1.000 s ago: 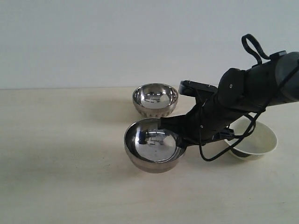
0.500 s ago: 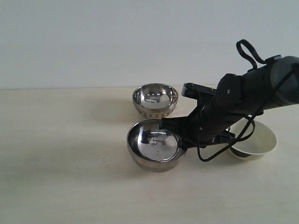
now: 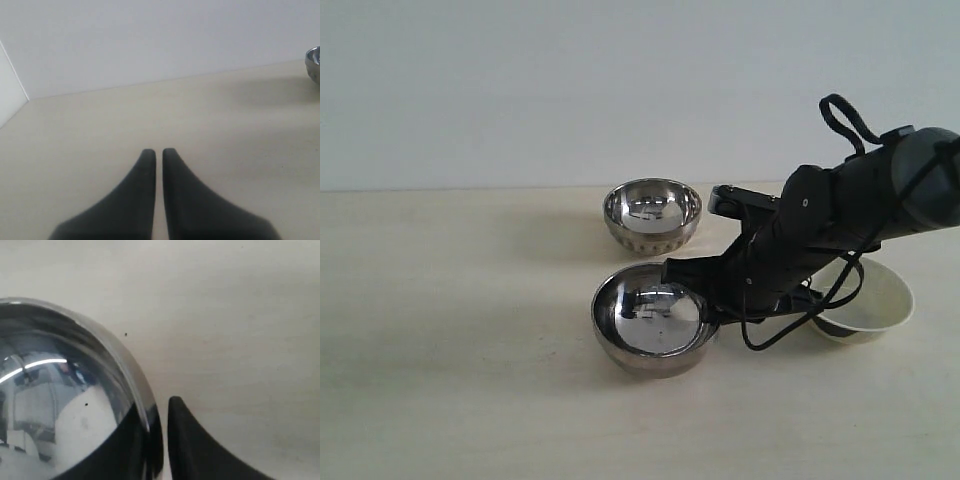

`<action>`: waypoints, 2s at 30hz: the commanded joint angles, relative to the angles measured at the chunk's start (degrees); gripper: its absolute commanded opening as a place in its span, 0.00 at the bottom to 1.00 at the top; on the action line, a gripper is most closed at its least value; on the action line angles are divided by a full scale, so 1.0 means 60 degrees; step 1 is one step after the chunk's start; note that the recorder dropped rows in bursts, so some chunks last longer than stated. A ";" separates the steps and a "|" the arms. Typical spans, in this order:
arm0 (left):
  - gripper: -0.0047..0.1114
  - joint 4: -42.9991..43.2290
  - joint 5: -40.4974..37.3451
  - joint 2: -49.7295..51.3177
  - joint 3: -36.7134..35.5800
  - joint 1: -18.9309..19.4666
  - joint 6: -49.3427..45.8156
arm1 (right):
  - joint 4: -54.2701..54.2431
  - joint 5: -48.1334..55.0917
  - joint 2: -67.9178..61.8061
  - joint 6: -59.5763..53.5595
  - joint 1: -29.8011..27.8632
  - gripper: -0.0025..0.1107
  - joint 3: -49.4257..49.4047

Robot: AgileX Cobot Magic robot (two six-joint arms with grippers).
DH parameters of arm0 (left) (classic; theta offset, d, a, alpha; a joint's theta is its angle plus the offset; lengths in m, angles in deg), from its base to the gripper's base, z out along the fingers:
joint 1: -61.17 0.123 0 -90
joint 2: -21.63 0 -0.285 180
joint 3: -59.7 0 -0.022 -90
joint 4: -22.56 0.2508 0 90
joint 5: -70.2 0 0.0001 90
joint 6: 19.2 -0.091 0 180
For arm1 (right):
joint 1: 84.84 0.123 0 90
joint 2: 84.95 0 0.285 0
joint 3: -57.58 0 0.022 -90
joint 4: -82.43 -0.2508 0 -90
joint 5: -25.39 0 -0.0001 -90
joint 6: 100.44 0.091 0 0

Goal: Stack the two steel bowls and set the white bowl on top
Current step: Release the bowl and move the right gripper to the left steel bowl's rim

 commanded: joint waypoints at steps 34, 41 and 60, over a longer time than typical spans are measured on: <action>0.07 -0.0066 0.0076 -0.0036 -0.0033 0.0023 0.0094 | 0.1123 -0.0087 0.2172 0.0240 -0.0767 0.44 0.0638; 0.07 -0.0066 0.0076 -0.0036 -0.0033 0.0023 0.0094 | 0.1085 0.0447 0.0268 0.0392 -0.0767 0.44 0.3022; 0.07 -0.0066 0.0076 -0.0036 -0.0033 0.0023 0.0094 | 0.1186 0.0955 -0.3114 0.0678 -0.1102 0.44 0.6499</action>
